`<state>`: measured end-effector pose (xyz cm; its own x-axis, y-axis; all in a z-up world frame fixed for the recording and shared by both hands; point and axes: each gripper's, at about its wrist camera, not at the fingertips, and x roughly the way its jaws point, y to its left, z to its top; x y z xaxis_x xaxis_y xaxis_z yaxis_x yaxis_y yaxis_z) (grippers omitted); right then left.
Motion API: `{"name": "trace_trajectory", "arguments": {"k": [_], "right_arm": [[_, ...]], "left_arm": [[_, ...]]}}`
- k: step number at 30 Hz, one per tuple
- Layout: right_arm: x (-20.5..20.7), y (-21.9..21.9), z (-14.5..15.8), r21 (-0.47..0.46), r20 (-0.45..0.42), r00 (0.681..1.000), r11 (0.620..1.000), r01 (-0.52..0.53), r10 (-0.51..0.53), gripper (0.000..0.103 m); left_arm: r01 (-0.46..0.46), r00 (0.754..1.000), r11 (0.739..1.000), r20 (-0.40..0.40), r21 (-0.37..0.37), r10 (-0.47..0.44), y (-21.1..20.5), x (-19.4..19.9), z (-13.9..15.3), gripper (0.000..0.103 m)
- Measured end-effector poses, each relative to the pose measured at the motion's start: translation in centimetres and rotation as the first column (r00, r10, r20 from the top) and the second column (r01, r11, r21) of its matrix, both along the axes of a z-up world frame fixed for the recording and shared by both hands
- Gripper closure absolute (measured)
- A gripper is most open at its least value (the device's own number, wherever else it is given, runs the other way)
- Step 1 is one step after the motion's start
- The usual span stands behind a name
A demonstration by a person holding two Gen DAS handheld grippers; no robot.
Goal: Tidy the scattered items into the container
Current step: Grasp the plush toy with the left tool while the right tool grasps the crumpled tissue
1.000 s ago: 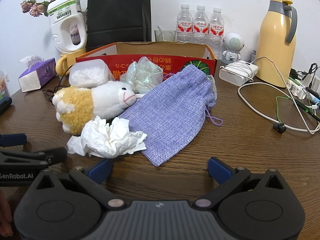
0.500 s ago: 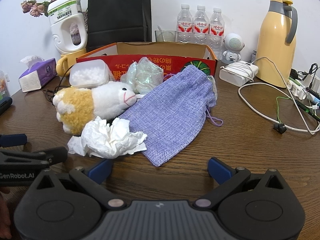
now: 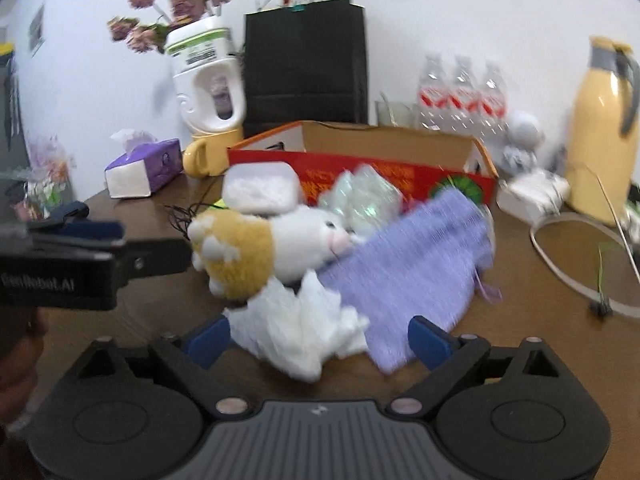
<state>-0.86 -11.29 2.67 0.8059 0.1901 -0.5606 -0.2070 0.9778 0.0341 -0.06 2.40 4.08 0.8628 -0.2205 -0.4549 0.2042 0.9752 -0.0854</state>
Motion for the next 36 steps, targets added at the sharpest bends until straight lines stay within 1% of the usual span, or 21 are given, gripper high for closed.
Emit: {"name": "trace_trajectory", "arguments": {"k": [2, 3, 5, 6, 7, 8, 12, 14, 16, 18, 21, 24, 25, 27, 29, 30, 31, 33, 34, 35, 36], "right_arm": [[1.2, 0.6, -0.2, -0.022, -0.016, 1.0, 1.0, -0.006, 0.006, 0.029], [1.6, 0.8, -0.3, -0.021, -0.029, 0.999, 1.0, -0.017, 0.016, 0.034], [2.1, 1.1, -0.6, -0.004, -0.053, 0.998, 0.999, -0.042, 0.042, 0.055], [2.1, 1.2, -0.7, -0.007, -0.059, 0.997, 0.999, -0.052, 0.051, 0.062], [1.9, 1.4, -0.8, -0.01, -0.055, 0.997, 0.998, -0.057, 0.056, 0.073], [1.6, 1.3, -0.6, -0.008, -0.042, 0.998, 0.999, -0.051, 0.05, 0.075], [0.5, -0.2, 0.6, 0.009, -0.005, 1.0, 1.0, -0.014, 0.014, 0.077], [0.1, -1.4, 0.9, 0.022, -0.009, 1.0, 1.0, 0.013, -0.013, 0.077], [-0.3, -2.4, 1.0, 0.033, -0.015, 0.999, 0.999, 0.036, -0.035, 0.076], [-0.9, -3.2, 1.0, 0.054, -0.019, 0.999, 0.997, 0.049, -0.048, 0.076], [-1.6, -3.8, 1.1, 0.073, -0.007, 0.999, 0.996, 0.051, -0.051, 0.075], [-2.0, -4.1, 1.5, 0.072, 0.024, 0.998, 0.996, 0.06, -0.062, 0.074], [-2.1, -4.3, 1.6, 0.071, 0.029, 0.997, 0.995, 0.068, -0.07, 0.074], [-2.2, -4.9, 1.8, 0.069, 0.033, 0.996, 0.994, 0.08, -0.083, 0.074], [-2.0, -5.4, 1.7, 0.062, 0.02, 0.995, 0.994, 0.094, -0.095, 0.074], [-1.9, -5.7, 1.6, 0.059, 0.01, 0.994, 0.993, 0.105, -0.106, 0.074], [-1.8, -5.9, 1.4, 0.061, -0.002, 0.993, 0.992, 0.114, -0.115, 0.074], [-1.7, -6.2, 1.0, 0.068, -0.027, 0.993, 0.991, 0.119, -0.117, 0.073], [-1.8, -6.2, 0.8, 0.064, -0.033, 0.992, 0.991, 0.12, -0.118, 0.074], [-1.9, -6.1, 0.7, 0.056, -0.036, 0.992, 0.991, 0.12, -0.118, 0.073], [-2.0, -6.0, 0.6, 0.046, -0.037, 0.992, 0.992, 0.118, -0.117, 0.073]], "left_arm": [[0.007, 1.0, 1.0, 0.002, 0.03, -0.007, -0.6, 1.1, 0.1, 0.0], [0.016, 1.0, 0.999, -0.002, 0.048, -0.016, -1.0, 1.7, 0.0, 0.0], [0.031, 0.999, 0.998, -0.013, 0.052, -0.031, -1.5, 2.6, 0.0, 0.0], [0.049, 0.999, 0.998, -0.023, 0.045, -0.048, -1.7, 2.9, -0.1, 0.0], [0.062, 0.998, 0.997, -0.035, 0.045, -0.061, -2.0, 3.4, -0.3, 0.0], [0.068, 0.997, 0.996, -0.049, 0.052, -0.065, -2.3, 4.0, -0.5, 0.0], [0.075, 0.993, 0.994, -0.097, 0.077, -0.068, -3.1, 6.2, -1.0, 0.0], [0.076, 0.992, 0.994, -0.103, 0.076, -0.068, -3.2, 6.7, -1.1, 0.0], [0.064, 0.992, 0.996, -0.116, 0.07, -0.056, -3.1, 6.6, -1.4, 0.0], [0.086, 0.99, 0.994, -0.121, 0.061, -0.078, -3.0, 5.6, -1.5, 0.0], [0.192, 0.977, 0.98, -0.107, 0.051, -0.186, -3.6, 2.4, -1.0, 0.0], [0.328, 0.94, 0.944, -0.115, 0.037, -0.322, -4.2, -1.1, -0.7, 0.0], [0.343, 0.936, 0.938, -0.103, 0.053, -0.336, -4.2, -2.0, -0.8, 0.0], [0.347, 0.938, 0.929, -0.042, 0.127, -0.345, -4.1, -3.1, -1.0, 0.0], [0.302, 0.949, 0.923, 0.014, 0.24, -0.314, -4.3, -2.6, -1.4, 0.0], [0.304, 0.947, 0.913, 0.014, 0.271, -0.32, -4.2, -1.7, -1.6, 0.0], [0.332, 0.939, 0.905, -0.001, 0.266, -0.344, -4.1, -0.6, -1.8, 0.0], [0.402, 0.916, 0.896, -0.071, 0.19, -0.396, -3.5, 2.0, -2.1, 0.002], [0.411, 0.911, 0.898, -0.104, 0.157, -0.399, -3.3, 2.9, -2.3, 0.011], [0.413, 0.908, 0.902, -0.131, 0.126, -0.398, -3.1, 3.7, -2.4, 0.015], [0.414, 0.903, 0.906, -0.164, 0.089, -0.396, -2.8, 4.3, -2.6, 0.027]]}}
